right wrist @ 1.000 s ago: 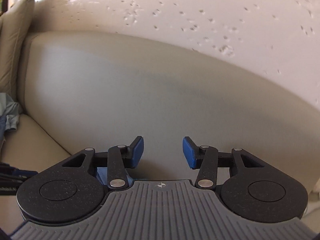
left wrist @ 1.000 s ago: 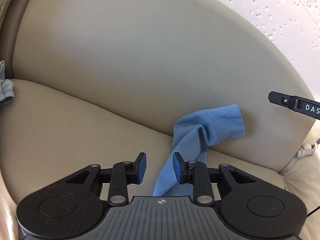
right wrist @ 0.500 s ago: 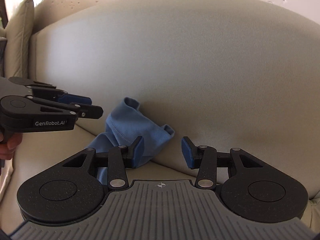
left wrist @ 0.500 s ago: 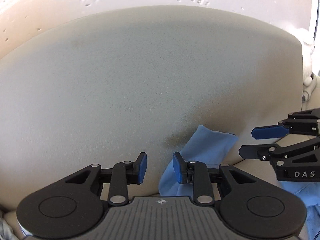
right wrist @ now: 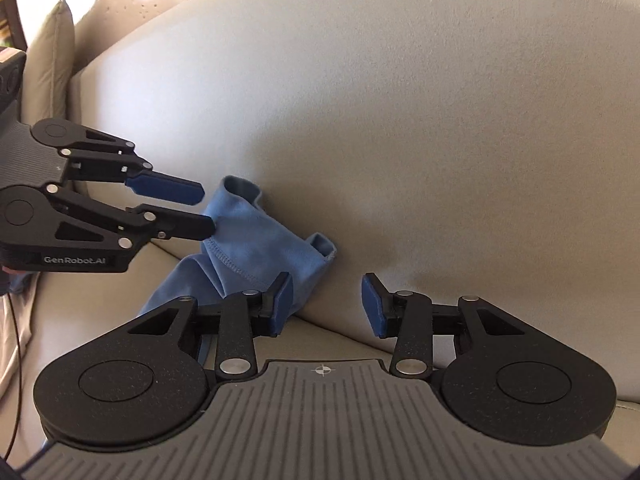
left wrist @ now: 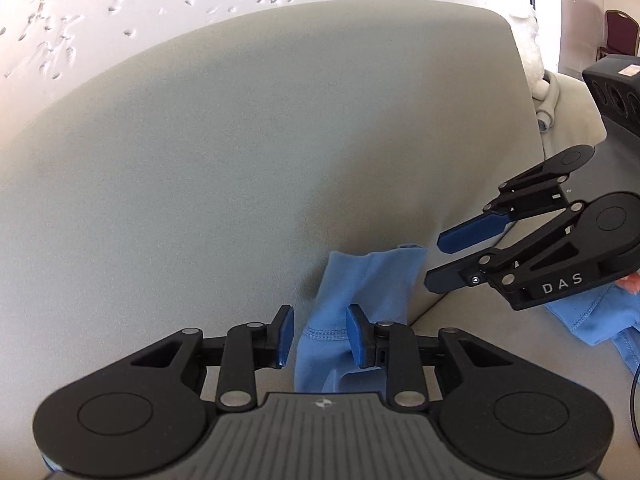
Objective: Fold clothes
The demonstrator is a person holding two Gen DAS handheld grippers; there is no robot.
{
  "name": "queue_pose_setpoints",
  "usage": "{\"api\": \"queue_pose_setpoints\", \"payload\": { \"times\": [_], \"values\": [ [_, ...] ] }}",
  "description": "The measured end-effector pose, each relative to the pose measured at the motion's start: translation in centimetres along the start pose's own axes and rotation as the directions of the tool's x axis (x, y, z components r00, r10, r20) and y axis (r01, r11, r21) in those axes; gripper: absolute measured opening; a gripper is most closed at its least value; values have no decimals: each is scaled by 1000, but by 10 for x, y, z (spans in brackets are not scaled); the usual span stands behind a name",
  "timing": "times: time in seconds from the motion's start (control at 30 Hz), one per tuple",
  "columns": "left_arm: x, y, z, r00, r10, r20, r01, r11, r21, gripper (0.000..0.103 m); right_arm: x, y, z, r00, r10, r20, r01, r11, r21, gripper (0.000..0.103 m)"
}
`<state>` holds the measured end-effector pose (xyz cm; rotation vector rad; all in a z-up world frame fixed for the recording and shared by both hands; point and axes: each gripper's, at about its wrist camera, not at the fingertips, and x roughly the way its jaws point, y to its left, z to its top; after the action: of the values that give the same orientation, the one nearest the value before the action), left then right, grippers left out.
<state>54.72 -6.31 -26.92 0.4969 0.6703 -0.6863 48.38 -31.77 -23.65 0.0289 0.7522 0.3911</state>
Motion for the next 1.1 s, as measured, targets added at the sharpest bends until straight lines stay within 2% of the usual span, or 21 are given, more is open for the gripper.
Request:
{"api": "queue_pose_setpoints", "payload": {
  "times": [0.1, 0.17, 0.2, 0.23, 0.33, 0.43, 0.5, 0.53, 0.57, 0.6, 0.63, 0.67, 0.73, 0.77, 0.8, 0.83, 0.87, 0.9, 0.97, 1.03, 1.1],
  "values": [
    [13, -2, 3, 1000, 17, -21, -16, 999, 37, 27, 4, -2, 4, 1000, -10, -4, 10, 1000, -6, 42],
    [18, 0, 4, 1000, 13, -28, -13, 1000, 16, 17, 7, -3, 7, 1000, -2, -12, 2, 1000, 1, 36],
    [17, 1, 4, 1000, 13, -27, -13, 1000, 3, 12, 10, -2, 9, 1000, 6, -25, -6, 1000, -1, 17],
    [16, 1, 3, 1000, 18, -25, -18, 1000, 1, 7, 10, 1, 11, 999, -3, -36, 2, 1000, -23, 5],
    [-2, 0, -6, 998, 66, 10, -66, 998, 1, 5, 2, 16, 15, 998, -55, -38, 50, 991, -123, 4],
    [-31, 0, -9, 983, 160, 90, -155, 986, -56, 4, -23, 39, 23, 991, -122, 54, 132, 955, -267, 2],
    [-46, -2, -7, 958, 261, 122, -251, 964, -86, 4, -42, 61, 34, 961, -209, 180, 265, 882, -390, 0],
    [-52, -1, -5, 941, 314, 127, -302, 947, -105, 4, -49, 72, 41, 936, -254, 246, 340, 837, -430, 0],
    [-54, 2, -5, 933, 337, 124, -322, 938, -128, 3, -56, 79, 48, 913, -281, 295, 392, 802, -451, 0],
    [-55, 5, -5, 929, 351, 117, -333, 931, -152, 3, -61, 84, 57, 899, -292, 326, 420, 784, -457, 0],
    [-55, 9, -5, 925, 365, 110, -343, 923, -176, 3, -63, 86, 65, 897, -296, 327, 424, 784, -453, 0],
    [-54, 11, -5, 923, 370, 104, -346, 918, -196, 3, -61, 85, 72, 910, -291, 296, 399, 806, -436, 0],
    [-54, 25, -6, 931, 350, 104, -306, 904, -299, 3, -56, 83, 84, 933, -273, 232, 347, 852, -393, 1],
    [-59, 32, -6, 932, 342, 119, -283, 893, -351, 3, -51, 78, 86, 953, -243, 182, 292, 897, -331, 4],
    [-64, 40, -7, 932, 335, 139, -256, 880, -400, 3, -47, 70, 86, 975, -186, 122, 210, 951, -228, 12],
    [-71, 47, -8, 931, 328, 163, -229, 869, -439, 3, -46, 61, 81, 988, -124, 95, 136, 981, -135, 23],
    [-77, 54, -8, 930, 318, 182, -207, 866, -455, 3, -49, 53, 75, 994, -61, 91, 67, 996, -61, 29],
    [-83, 60, -9, 930, 308, 199, -187, 866, -464, 3, -52, 45, 69, 996, 3, 92, -4, 1000, 14, 41],
    [-86, 62, -5, 929, 303, 213, -183, 876, -446, 3, -53, 30, 57, 985, 100, 141, -118, 986, 119, 44],
    [-92, 64, -7, 932, 286, 222, -170, 886, -431, 3, -51, 19, 51, 969, 138, 206, -177, 967, 184, 56],
    [-98, 68, -13, 937, 262, 233, -142, 891, -431, 3, -46, 17, 44, 957, 155, 246, -214, 948, 237, 59]
  ]
}}
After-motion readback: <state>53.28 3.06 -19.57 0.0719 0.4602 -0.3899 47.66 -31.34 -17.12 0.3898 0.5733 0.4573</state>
